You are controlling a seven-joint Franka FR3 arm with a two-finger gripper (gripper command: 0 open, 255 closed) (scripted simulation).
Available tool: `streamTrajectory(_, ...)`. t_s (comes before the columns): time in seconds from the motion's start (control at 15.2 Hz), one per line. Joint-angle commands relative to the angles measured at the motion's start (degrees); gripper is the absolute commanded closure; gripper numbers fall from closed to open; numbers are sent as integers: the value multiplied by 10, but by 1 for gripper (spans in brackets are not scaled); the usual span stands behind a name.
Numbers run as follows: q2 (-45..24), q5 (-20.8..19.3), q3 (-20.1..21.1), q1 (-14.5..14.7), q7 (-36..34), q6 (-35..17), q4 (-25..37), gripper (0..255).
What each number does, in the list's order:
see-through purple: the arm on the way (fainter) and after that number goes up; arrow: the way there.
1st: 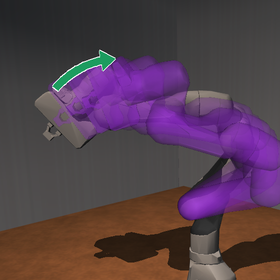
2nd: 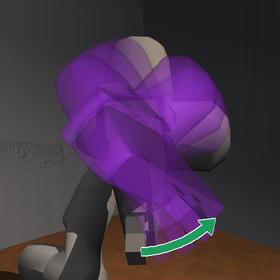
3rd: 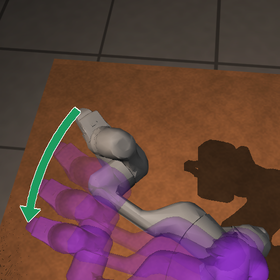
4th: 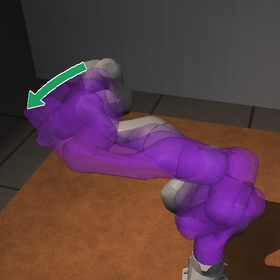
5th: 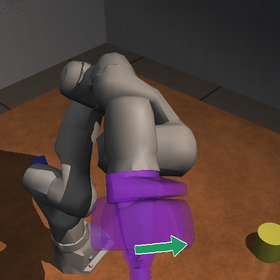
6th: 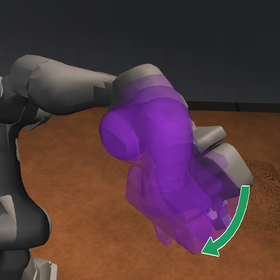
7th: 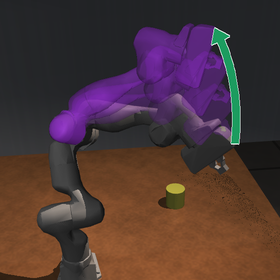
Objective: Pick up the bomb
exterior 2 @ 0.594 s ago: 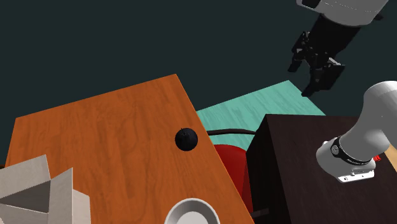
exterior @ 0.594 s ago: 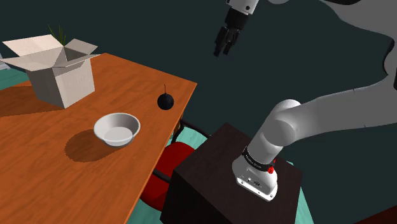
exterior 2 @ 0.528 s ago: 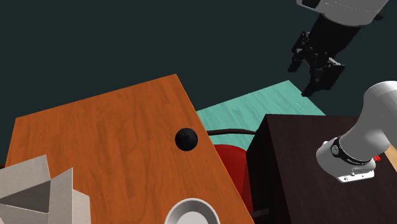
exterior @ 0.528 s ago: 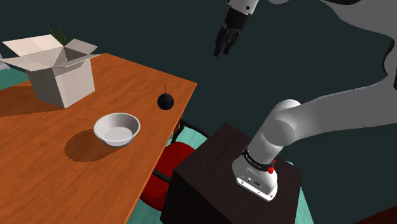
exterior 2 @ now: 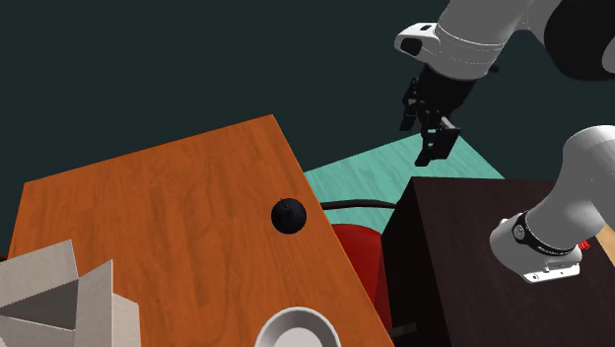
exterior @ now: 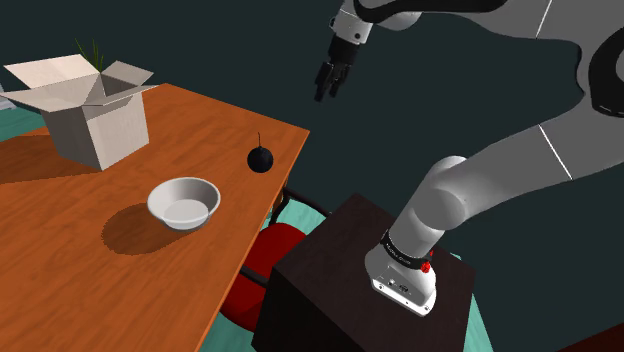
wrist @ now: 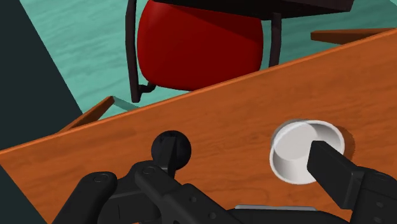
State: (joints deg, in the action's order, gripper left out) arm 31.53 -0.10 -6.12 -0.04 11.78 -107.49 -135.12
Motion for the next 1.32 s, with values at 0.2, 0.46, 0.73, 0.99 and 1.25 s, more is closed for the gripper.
streamTrajectory(0.2, -96, 0, -20, 4, 38, -89, 3, 0)
streamTrajectory(0.46, -180, 8, -30, 8, 66, -146, 25, 0)
streamTrajectory(0.73, -267, 23, -38, 12, 97, -195, 60, 0)
streamTrajectory(0.99, -357, 41, -40, 11, 128, -233, 107, 0)
streamTrajectory(1.25, -447, 60, -37, 6, 157, -259, 165, 0)
